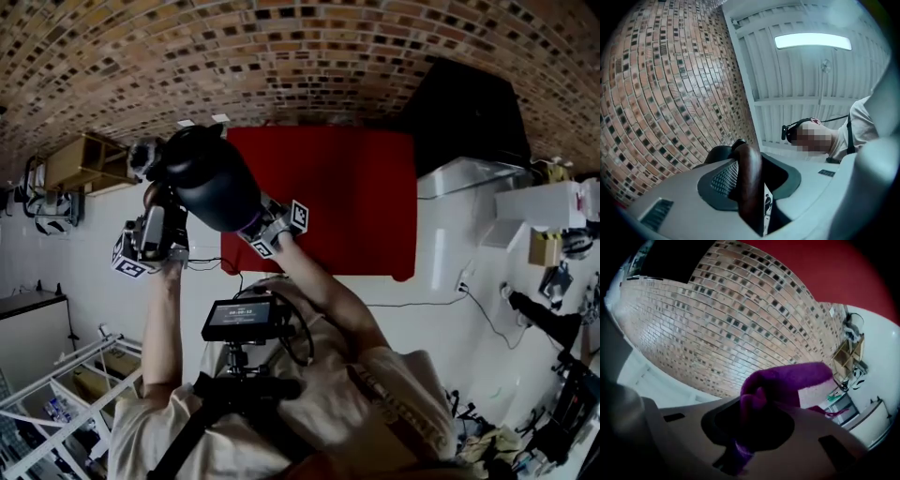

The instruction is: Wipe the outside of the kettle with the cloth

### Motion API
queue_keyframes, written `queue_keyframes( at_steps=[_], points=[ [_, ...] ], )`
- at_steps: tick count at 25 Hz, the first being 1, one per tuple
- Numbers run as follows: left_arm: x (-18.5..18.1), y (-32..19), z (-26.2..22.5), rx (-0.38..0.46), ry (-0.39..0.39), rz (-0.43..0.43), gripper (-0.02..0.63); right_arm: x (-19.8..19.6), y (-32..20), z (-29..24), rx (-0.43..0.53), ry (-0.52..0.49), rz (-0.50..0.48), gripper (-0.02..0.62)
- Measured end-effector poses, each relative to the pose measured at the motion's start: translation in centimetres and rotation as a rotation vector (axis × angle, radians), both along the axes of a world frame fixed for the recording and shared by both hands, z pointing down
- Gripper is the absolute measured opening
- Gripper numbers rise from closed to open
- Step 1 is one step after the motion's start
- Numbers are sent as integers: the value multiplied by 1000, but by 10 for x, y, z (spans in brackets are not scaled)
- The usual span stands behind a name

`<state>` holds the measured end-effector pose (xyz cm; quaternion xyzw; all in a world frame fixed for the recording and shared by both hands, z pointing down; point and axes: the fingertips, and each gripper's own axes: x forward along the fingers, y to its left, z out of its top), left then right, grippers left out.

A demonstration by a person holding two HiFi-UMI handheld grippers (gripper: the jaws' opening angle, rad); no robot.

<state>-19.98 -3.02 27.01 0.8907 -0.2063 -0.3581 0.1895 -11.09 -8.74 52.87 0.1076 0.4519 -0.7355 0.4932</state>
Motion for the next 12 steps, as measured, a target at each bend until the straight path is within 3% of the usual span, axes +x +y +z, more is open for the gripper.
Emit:
queue_keyframes(
  at_steps=[3,7,12],
  points=[
    [1,4,6,3,-13,-15,130,20,-9,-7,-27,28,19,74],
    [-7,8,5,-8,5,-52,130,68,-23,-13,32,77,87,75],
    [-13,7,15,-43,-76,-79,133,74,-3,13,145,290,-16,77]
  ],
)
